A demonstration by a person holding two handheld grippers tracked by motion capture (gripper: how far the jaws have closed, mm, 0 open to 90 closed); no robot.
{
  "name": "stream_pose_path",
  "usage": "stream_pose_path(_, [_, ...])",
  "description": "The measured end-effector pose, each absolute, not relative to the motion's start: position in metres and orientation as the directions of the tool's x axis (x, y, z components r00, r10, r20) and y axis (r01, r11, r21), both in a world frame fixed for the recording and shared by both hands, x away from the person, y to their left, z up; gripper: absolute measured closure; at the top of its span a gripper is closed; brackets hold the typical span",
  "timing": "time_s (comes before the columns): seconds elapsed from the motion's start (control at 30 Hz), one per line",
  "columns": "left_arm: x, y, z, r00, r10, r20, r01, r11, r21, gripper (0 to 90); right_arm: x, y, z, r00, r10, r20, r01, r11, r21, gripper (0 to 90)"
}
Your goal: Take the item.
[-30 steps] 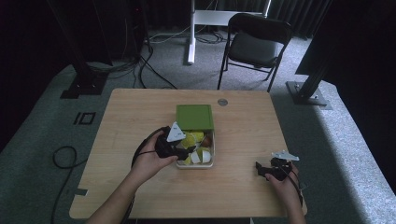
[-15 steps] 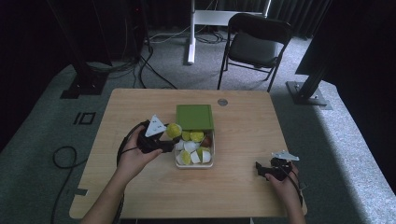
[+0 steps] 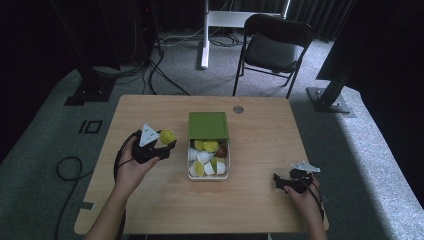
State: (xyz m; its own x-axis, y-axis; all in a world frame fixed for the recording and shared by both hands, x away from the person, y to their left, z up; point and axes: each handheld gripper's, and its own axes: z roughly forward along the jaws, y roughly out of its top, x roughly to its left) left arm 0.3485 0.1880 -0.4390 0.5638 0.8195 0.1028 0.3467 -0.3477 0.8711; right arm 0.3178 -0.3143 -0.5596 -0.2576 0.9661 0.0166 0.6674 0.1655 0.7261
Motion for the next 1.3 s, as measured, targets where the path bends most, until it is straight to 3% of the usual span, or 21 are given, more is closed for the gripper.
stream_pose_path(0.77, [0.379, 0.235, -0.510, 0.374, 0.927, 0.033, 0.553, -0.251, 0.795, 40.4, 0.318, -0.314, -0.560, -0.258, 0.966, 0.017, 0.667, 0.166, 0.726, 12.0])
stream_pose_path(1.3, [0.393, 0.241, -0.535, 0.331, 0.944, -0.004, 0.637, -0.221, 0.738, 40.4, 0.318, -0.314, -0.560, -0.258, 0.966, 0.017, 0.667, 0.165, 0.726, 12.0])
